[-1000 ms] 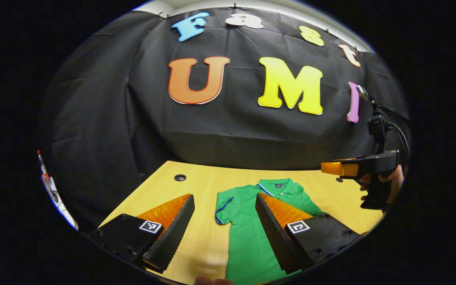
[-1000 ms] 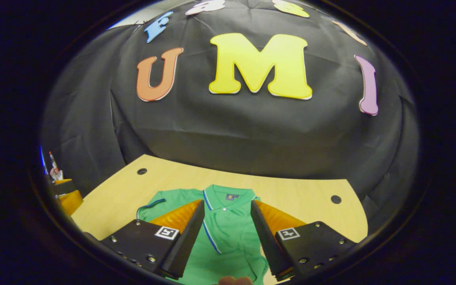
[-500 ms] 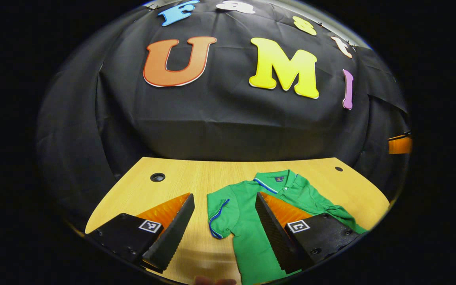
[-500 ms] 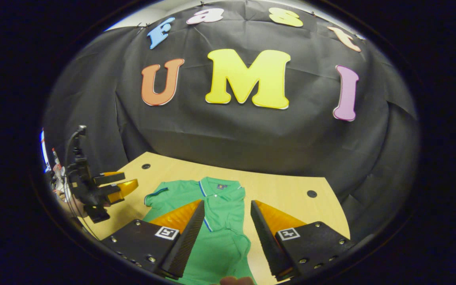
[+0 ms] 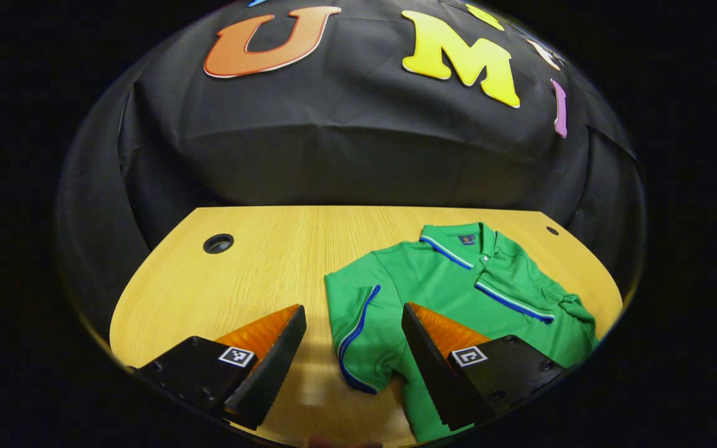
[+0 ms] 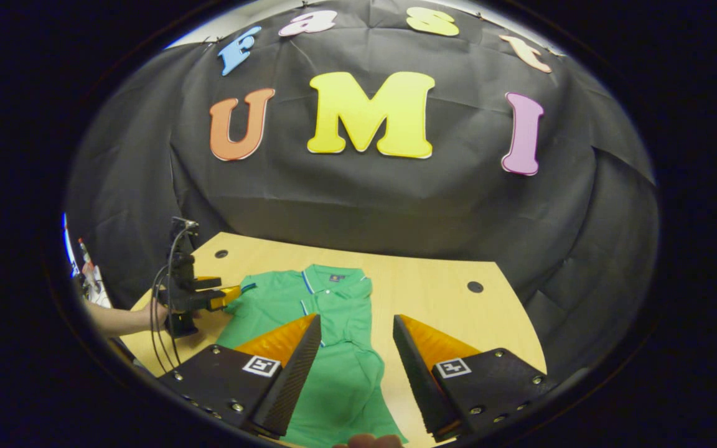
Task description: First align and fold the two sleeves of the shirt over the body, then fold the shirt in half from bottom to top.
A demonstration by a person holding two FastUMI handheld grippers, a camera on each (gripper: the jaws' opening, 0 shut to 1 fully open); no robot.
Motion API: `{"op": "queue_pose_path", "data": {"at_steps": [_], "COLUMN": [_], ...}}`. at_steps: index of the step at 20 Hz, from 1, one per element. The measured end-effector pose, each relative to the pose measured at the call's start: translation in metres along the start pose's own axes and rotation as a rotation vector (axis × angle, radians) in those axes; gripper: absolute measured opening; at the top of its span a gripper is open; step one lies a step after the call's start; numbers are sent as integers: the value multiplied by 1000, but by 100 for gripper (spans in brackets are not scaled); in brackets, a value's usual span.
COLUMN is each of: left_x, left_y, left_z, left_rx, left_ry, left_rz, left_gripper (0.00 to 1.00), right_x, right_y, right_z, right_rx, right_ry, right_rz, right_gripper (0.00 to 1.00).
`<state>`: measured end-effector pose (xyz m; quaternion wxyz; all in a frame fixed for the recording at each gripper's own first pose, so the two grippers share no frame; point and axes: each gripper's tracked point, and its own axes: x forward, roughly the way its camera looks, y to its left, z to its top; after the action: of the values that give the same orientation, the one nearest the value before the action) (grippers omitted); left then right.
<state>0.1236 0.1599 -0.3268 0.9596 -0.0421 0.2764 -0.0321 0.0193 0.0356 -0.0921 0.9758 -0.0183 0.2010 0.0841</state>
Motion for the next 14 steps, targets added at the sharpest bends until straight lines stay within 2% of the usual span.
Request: {"op": "queue_pose_path", "data": {"at_steps": [5, 11, 14], "left_x": [28, 33, 33], "left_y": [14, 18, 17], "left_z": [-11, -15, -15], "left_rx": [17, 96, 194], "left_ry": [61, 113, 140], "left_rz": [10, -4, -24], "left_gripper": [96, 78, 66], "right_x": [1, 6, 8], "right_y": [-7, -17, -18], "right_z": [-16, -24, -28], "right_rx": [36, 81, 95], "right_ry": [31, 44, 50], "right_rz": [-3, -22, -27], "right_gripper": [75, 75, 75]}}
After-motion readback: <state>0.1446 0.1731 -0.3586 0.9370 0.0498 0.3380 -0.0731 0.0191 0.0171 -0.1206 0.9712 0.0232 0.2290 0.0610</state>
